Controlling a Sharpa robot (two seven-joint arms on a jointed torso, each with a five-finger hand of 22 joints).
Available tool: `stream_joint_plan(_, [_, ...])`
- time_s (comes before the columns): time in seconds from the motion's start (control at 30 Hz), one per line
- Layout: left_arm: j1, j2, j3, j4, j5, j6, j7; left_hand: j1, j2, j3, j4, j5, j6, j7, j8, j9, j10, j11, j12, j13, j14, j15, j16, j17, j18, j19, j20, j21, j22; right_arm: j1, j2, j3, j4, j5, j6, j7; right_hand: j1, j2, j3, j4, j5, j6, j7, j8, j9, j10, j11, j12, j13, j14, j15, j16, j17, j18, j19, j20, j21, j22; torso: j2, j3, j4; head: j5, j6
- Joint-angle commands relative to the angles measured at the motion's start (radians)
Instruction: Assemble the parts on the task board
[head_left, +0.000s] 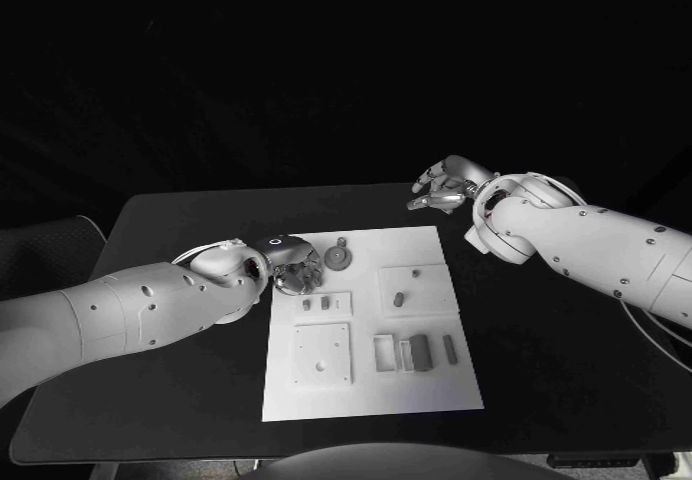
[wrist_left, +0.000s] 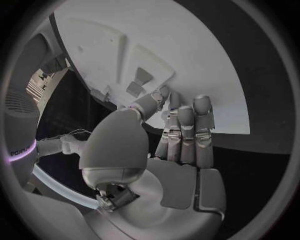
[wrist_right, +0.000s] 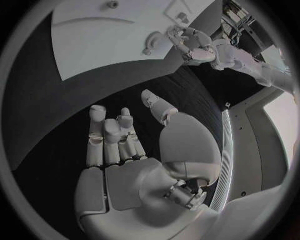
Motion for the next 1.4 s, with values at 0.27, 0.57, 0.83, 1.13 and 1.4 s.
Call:
stream_joint_plan(0.27, [0.034,-0.054,0.004,0.013,0.041,-0.019,0.014,0.016,-0.011,0.006,-0.001,-0.004,0.000,0.004,0.004,0.004,-0.053,0.014,-0.031,0.006,-0.024,0.014,-0.014,-0.004,0.071,-0.022,0.012,-0.018,0.016,-0.001,-0.003,0.000,-0.007,-0.004,0.010,0.011,-0.007,0.003,-0.001,0.005,0.002,-0.002,0.010,0.000,-0.002,-0.008,-0.001,0.004,-0.002,-0.005,-0.003,0.001,-0.002,0.016,0.002,-0.007,-0.004,0.013,0.000,0.0007,0.0000,-0.002,0.010])
stream_joint_plan(0.57, [0.078,-0.104,0.053,0.049,0.106,-0.032,0.012,0.008,-0.033,0.011,0.000,-0.004,-0.007,-0.008,0.011,0.010,-0.116,0.041,-0.034,0.001,-0.078,0.043,-0.097,-0.043,0.066,-0.085,0.043,-0.087,-0.013,-0.001,-0.012,-0.009,-0.014,0.043,0.014,0.101,-0.002,0.011,0.002,-0.005,0.002,-0.001,0.010,0.002,-0.002,-0.028,-0.001,-0.030,-0.027,-0.022,-0.003,-0.020,-0.012,0.016,-0.016,-0.001,-0.020,0.009,-0.001,0.0003,-0.0014,-0.010,0.027])
stream_joint_plan(0.83, [0.099,-0.161,0.088,0.084,0.520,-0.063,0.036,-0.003,-0.016,0.049,0.006,-0.004,-0.014,0.010,0.027,0.025,-0.141,0.064,-0.036,-0.007,-0.114,0.078,-0.346,-0.143,0.031,-0.161,0.077,-0.276,-0.148,-0.001,-0.053,-0.046,0.036,0.040,0.000,0.239,0.009,0.042,0.010,-0.056,0.002,0.017,0.003,0.020,0.003,-0.044,-0.009,-0.261,-0.225,-0.047,-0.009,-0.138,-0.068,0.016,-0.063,0.032,-0.089,-0.022,-0.001,0.0022,0.0003,-0.017,0.042])
stream_joint_plan(1.13, [0.106,-0.204,0.088,0.130,0.927,-0.022,0.130,-0.040,-0.005,0.022,0.013,-0.005,-0.038,0.019,0.029,0.033,-0.225,0.099,-0.037,-0.071,-0.154,0.142,-0.566,-0.195,0.029,-0.230,0.138,-0.414,-0.247,-0.001,-0.117,-0.104,0.116,-0.158,0.044,0.282,0.073,0.045,0.019,-0.067,0.003,0.040,0.014,0.047,0.014,-0.033,0.030,-0.707,-0.558,0.001,0.026,-0.142,-0.062,0.016,-0.031,0.020,-0.080,-0.016,-0.001,0.0012,-0.0008,-0.019,0.053])
stream_joint_plan(1.4, [0.106,-0.214,0.086,0.134,0.918,0.027,0.158,-0.047,0.001,0.002,0.013,-0.002,-0.036,0.018,0.034,0.035,-0.218,0.097,-0.033,-0.086,-0.141,0.146,-0.595,-0.185,0.035,-0.223,0.144,-0.429,-0.258,-0.023,-0.129,-0.144,0.128,-0.385,0.055,0.276,0.093,0.040,0.006,-0.066,0.003,0.072,-0.003,0.069,0.019,0.090,0.028,-0.869,-0.683,0.090,0.023,-0.136,-0.060,0.016,0.041,-0.013,-0.062,-0.012,-0.001,0.0003,-0.0016,-0.016,0.056])
